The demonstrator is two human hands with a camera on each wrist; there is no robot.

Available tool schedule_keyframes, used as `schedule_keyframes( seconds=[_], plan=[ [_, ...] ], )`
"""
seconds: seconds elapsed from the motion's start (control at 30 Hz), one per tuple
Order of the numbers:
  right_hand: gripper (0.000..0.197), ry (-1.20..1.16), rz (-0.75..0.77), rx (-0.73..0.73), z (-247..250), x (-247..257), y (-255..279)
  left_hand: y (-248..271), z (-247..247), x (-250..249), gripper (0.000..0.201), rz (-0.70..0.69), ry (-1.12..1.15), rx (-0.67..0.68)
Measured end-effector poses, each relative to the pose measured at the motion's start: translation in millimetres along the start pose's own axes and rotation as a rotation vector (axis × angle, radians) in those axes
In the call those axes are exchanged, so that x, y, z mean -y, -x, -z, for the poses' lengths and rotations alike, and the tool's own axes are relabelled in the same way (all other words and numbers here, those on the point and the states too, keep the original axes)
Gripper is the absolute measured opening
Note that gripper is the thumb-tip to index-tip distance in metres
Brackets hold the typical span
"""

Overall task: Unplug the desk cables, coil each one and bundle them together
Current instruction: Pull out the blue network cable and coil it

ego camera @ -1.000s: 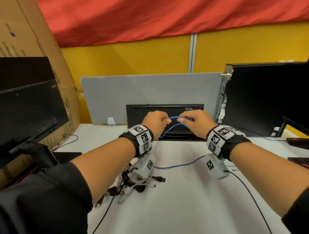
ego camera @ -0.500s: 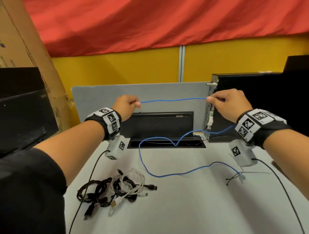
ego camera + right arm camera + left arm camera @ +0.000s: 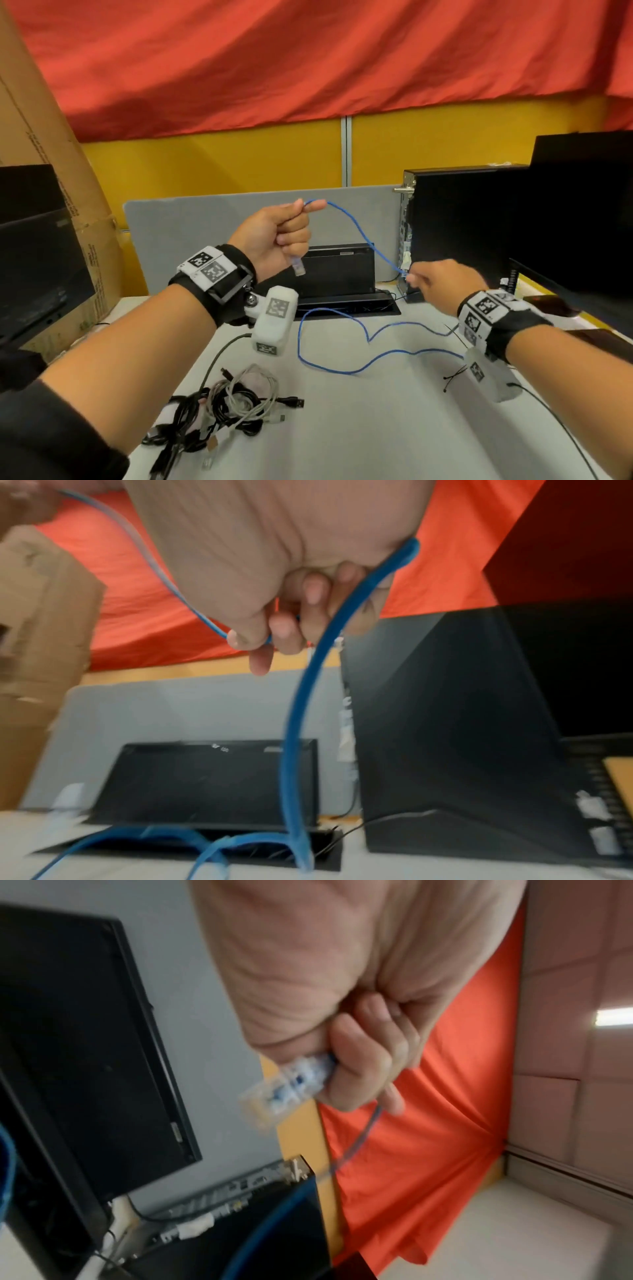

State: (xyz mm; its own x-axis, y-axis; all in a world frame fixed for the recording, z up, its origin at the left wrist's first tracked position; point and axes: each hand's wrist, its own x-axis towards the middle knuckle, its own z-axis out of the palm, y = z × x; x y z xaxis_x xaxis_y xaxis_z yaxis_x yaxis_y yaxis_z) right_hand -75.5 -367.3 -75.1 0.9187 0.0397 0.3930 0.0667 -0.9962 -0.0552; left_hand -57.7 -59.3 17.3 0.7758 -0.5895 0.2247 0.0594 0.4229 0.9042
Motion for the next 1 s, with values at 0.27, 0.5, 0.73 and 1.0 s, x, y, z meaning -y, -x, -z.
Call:
schedule_keyframes(
  seconds=[0.27, 0.5, 0.73, 1.0],
  plan=[
    [0.041, -0.075, 0.296, -0.027, -4, 73, 35, -12, -16, 26, 0.052, -0.262, -0.205, -0.248],
    [0.042, -0.332, 0.419, -0.171, 48, 94, 44, -11, 1, 39, 0.061, -0.192, -0.347, -0.418],
    [0.037, -0.561, 0.408, -0.284, 79, 98, 19, 12, -24, 41, 0.047, 0.055, -0.586, -0.094],
    [0.032, -0.448, 0.274, -0.321, 57, 80, -9, 21, -37, 40, 0.041, 0.159, -0.357, 0.023]
  ],
)
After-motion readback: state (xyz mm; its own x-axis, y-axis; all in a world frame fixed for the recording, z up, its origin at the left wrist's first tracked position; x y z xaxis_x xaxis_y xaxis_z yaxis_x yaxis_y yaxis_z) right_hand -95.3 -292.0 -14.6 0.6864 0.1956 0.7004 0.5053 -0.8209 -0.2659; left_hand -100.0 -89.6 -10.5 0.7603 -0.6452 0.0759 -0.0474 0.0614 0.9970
